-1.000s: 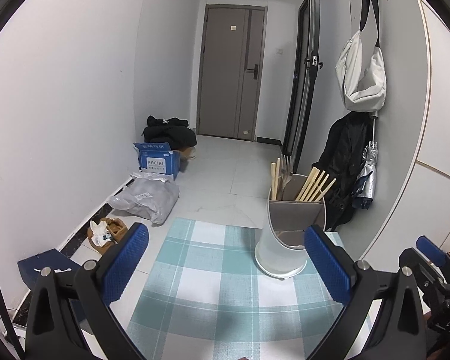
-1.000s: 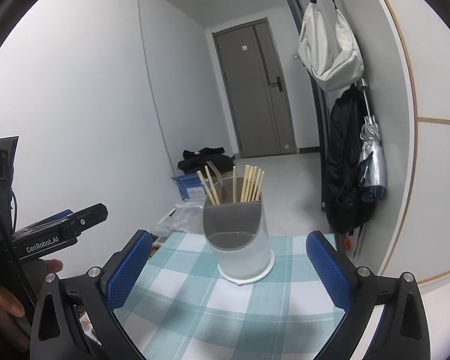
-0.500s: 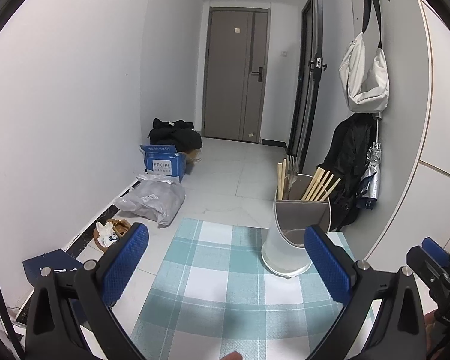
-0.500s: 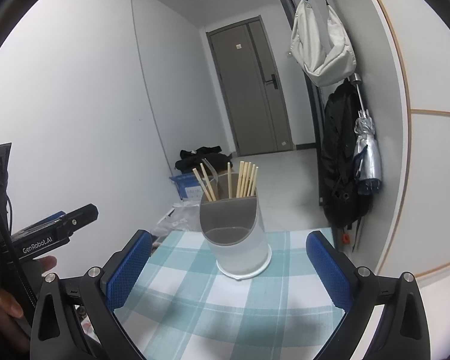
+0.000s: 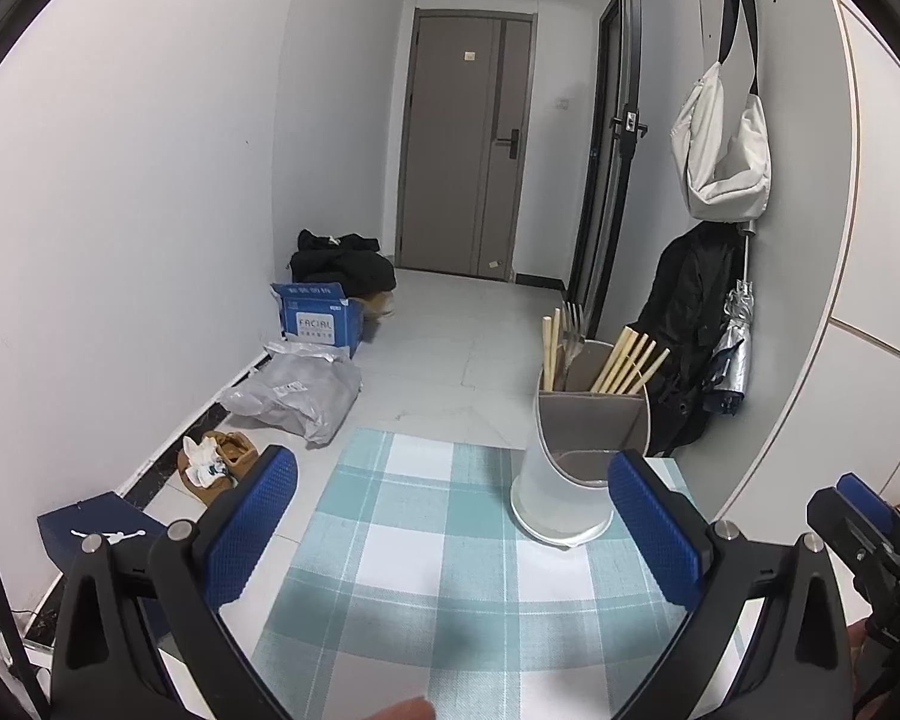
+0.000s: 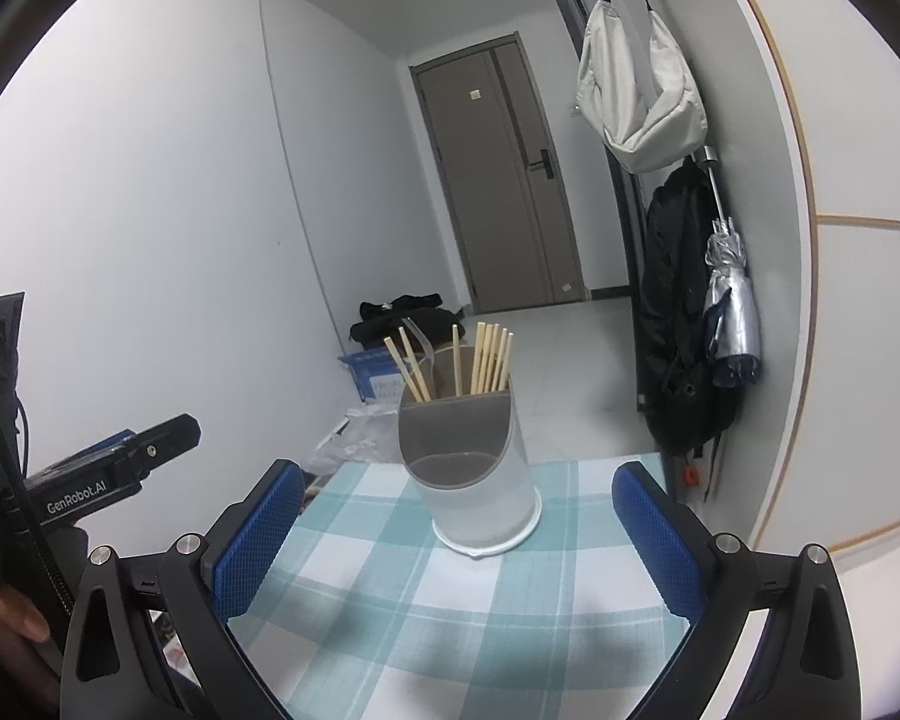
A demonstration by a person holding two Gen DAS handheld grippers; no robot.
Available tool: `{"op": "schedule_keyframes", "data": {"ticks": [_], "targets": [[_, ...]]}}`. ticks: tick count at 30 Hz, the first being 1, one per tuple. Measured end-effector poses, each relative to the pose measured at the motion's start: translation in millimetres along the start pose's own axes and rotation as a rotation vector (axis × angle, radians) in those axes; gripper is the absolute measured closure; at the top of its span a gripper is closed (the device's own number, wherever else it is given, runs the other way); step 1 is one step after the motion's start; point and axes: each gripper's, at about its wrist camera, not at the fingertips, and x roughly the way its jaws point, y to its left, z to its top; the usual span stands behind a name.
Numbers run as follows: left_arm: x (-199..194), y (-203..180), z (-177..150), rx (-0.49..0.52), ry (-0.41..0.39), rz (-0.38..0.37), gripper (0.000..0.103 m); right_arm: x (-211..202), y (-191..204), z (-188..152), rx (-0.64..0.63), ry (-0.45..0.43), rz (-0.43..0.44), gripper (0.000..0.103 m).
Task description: Organize utensils
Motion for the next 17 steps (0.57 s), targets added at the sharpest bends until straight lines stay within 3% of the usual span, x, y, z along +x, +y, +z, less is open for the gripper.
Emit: {"op": "schedule_keyframes", "data": {"ticks": [9,17], "targets": [[-0.4,-0.9,-0.1,-0.005,0.006,-0.010,0.001,0.3,-0.7,-0.2,0.001,0.002,-0.004,0.000],[1.5,-2.9,-5.8,0.044,-0.007,0.040,0.001,1.5,-0.7,-3.1,0.010,0.012,-0.002,0.000]]}}
